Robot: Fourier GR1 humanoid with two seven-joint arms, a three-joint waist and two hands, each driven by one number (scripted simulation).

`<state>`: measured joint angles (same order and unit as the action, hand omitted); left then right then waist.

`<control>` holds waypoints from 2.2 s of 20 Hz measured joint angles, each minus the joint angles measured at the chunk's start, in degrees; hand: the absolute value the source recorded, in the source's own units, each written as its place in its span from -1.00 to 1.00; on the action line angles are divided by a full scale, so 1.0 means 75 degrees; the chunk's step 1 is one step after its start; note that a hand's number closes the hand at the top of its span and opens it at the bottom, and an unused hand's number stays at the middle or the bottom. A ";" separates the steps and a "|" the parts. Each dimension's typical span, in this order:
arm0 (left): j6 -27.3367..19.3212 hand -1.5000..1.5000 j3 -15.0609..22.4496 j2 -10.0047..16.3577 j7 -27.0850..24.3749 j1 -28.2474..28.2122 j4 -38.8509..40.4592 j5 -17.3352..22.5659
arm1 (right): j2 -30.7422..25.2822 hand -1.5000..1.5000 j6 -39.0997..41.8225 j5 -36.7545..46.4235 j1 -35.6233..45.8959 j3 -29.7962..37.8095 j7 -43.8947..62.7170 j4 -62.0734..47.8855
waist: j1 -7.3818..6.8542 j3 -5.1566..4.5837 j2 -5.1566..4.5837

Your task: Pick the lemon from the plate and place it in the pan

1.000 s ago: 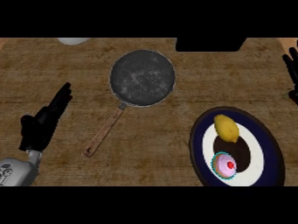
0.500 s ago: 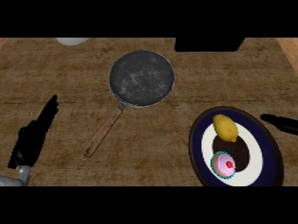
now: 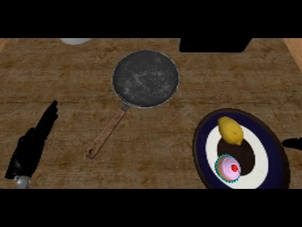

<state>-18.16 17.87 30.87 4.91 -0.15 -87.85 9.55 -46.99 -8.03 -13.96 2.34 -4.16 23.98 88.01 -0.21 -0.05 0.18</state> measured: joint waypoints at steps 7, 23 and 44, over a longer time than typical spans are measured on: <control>0.0067 0.00 -0.0094 -0.0073 0.0068 -0.0142 -0.0230 -0.0160 | -0.0235 -1.00 0.1606 -0.0359 0.1268 -0.0439 0.1131 0.0037 | -0.0089 0.0003 -0.0028; 0.0369 0.00 -0.0395 -0.0546 0.0306 -0.0032 -0.0153 -0.0666 | 0.0880 -1.00 0.3614 -0.0002 0.3720 -0.1441 0.3821 -0.0979 | -0.0063 0.0002 -0.0032; 0.0805 0.00 -0.0865 -0.0806 0.0257 -0.0506 -0.0496 -0.0969 | 0.1844 -1.00 0.4202 0.0394 0.4247 -0.2470 0.4506 -0.1944 | -0.0031 0.0003 -0.0017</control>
<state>-12.13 11.38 24.82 6.83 -3.95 -91.57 2.28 -33.16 23.49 -11.00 34.19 -22.68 57.78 73.44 -0.44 -0.03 0.05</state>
